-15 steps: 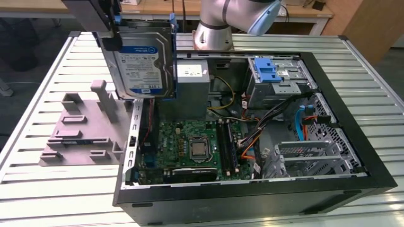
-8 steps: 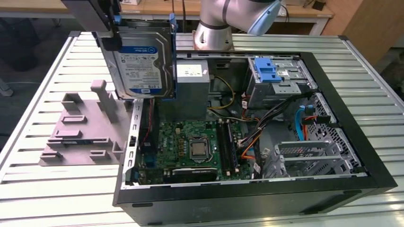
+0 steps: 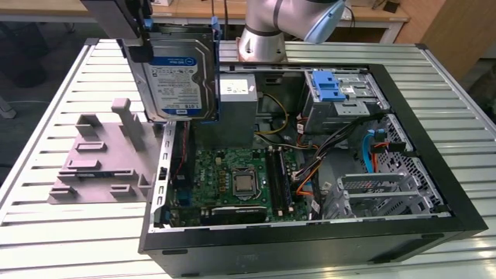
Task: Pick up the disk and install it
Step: 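Pick up the disk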
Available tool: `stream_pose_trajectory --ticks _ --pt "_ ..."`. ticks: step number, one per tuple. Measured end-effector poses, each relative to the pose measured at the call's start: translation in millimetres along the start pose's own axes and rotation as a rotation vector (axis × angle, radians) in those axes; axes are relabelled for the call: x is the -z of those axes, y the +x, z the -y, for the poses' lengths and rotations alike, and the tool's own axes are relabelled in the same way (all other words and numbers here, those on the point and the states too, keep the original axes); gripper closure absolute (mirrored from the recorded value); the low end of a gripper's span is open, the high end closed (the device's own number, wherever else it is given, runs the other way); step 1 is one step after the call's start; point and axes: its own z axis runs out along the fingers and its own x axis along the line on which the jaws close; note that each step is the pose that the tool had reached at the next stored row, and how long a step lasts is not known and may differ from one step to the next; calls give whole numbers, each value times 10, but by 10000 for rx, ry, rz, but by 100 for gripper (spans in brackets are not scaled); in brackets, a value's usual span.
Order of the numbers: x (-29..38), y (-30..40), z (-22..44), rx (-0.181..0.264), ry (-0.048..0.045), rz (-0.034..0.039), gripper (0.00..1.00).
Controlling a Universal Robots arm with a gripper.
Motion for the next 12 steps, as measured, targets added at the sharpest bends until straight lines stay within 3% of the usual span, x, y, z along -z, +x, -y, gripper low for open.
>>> stream_pose_trajectory --ticks 12 --pt "-1 -1 32 0 0 0 64"
